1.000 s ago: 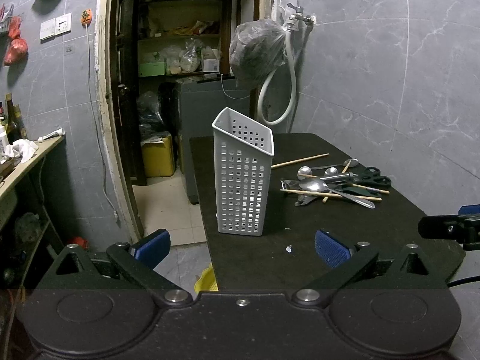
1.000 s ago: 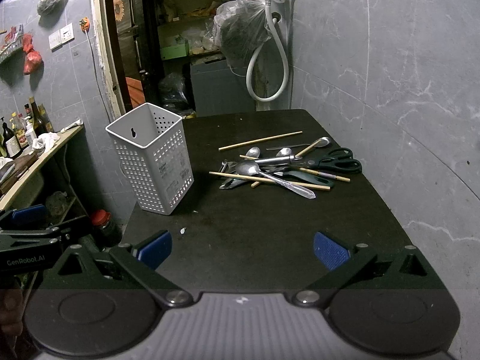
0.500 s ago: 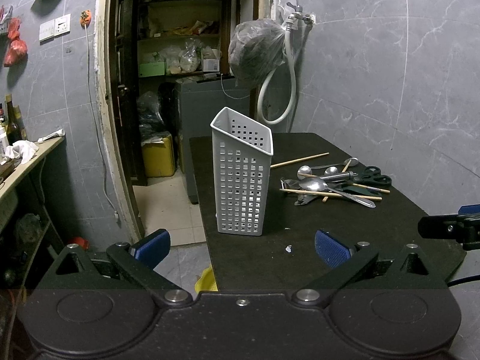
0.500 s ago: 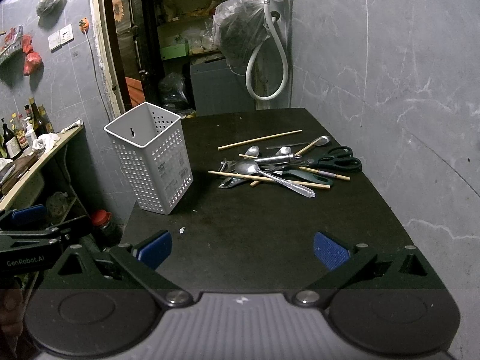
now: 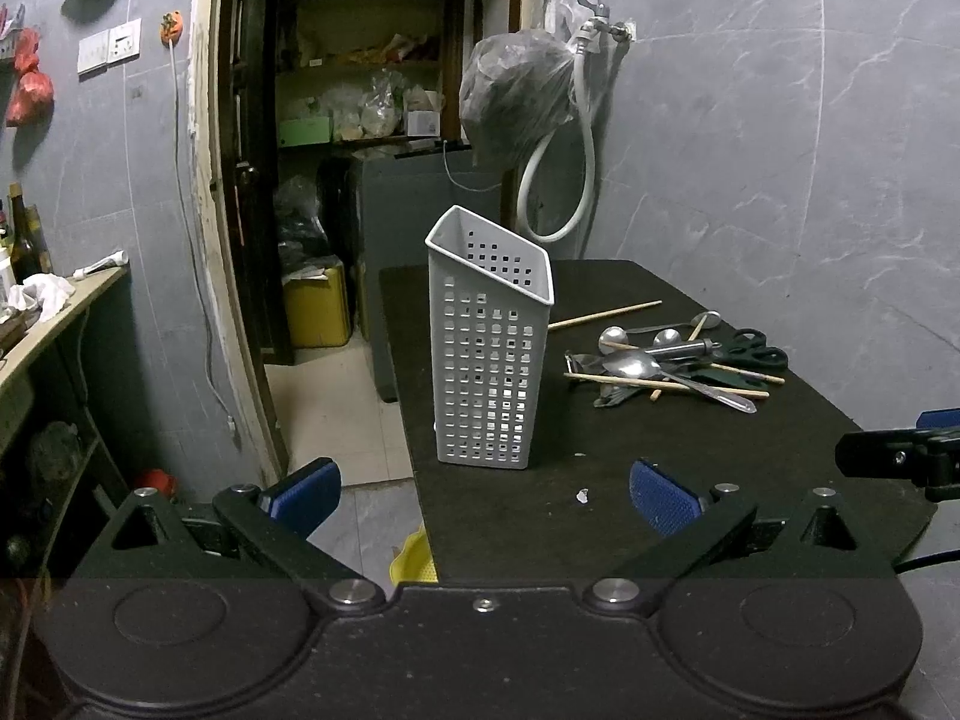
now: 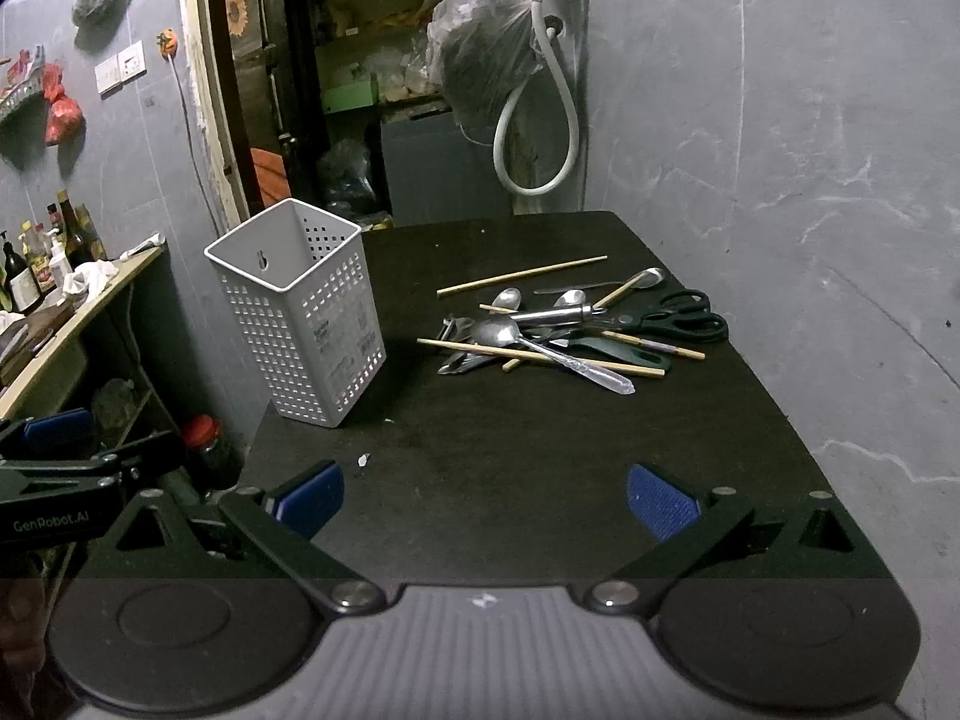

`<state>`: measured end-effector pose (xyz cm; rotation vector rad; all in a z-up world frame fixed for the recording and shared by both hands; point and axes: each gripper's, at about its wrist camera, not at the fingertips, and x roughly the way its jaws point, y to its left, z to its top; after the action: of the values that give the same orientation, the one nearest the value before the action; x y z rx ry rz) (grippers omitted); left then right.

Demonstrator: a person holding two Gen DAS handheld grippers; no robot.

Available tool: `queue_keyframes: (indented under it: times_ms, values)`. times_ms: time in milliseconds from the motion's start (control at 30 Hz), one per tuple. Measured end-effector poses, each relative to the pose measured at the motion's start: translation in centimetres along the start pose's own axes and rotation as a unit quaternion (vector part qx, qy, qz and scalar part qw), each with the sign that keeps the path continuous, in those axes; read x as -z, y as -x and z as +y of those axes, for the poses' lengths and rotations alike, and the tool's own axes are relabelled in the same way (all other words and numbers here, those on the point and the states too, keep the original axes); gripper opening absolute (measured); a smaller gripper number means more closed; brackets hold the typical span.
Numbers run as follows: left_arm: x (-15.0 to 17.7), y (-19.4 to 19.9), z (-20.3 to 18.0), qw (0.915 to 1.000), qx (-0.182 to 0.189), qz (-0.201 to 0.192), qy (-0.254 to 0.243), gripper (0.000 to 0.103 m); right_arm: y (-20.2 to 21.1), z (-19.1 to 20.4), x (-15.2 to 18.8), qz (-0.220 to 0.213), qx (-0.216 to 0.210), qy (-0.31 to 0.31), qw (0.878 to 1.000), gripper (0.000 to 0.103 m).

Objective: Organize utensils
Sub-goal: 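Move the left tool to the white basket and grasp its rim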

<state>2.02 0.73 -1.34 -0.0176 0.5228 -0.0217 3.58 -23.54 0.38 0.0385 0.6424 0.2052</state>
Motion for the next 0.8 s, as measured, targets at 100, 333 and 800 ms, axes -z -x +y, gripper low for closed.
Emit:
queue_keyframes:
  times_ms: [100, 333, 800]
  values:
    - [0.0, -0.2, 0.1, 1.0000, 0.000, 0.002, 0.000, 0.102, -0.2, 0.1, -0.2, 0.002, 0.000, 0.000, 1.000, 0.103]
    - [-0.1, -0.8, 0.3, 0.9999, 0.001, 0.011, 0.001, 0.102, -0.7, 0.3, -0.3, 0.009, 0.000, 0.000, 1.000, 0.103]
    - [-1.1, -3.7, -1.0, 0.9992, -0.037, 0.000, -0.015, 0.102, -2.8, -1.6, -1.0, 0.028, 0.005, -0.006, 1.000, 0.103]
